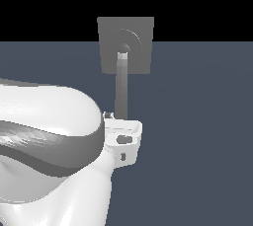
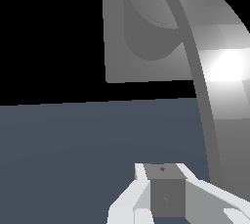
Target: Turn on the faucet by rotating a designated handle.
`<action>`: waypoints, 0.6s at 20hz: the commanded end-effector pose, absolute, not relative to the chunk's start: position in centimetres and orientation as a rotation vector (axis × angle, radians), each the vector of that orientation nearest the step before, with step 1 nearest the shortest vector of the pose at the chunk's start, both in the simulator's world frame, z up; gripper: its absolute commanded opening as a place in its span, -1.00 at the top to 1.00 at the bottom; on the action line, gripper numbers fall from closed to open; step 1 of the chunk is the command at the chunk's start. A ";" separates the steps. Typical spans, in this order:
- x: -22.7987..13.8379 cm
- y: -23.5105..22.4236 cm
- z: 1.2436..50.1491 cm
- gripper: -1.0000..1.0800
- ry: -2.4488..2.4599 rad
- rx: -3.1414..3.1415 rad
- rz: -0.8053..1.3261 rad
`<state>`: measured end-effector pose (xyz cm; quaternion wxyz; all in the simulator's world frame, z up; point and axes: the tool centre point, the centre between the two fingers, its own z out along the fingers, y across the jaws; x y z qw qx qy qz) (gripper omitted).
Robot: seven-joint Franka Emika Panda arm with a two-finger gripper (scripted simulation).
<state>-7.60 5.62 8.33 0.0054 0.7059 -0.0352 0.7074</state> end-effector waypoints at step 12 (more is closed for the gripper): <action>-7.9 0.2 8.5 1.00 -0.110 2.211 2.213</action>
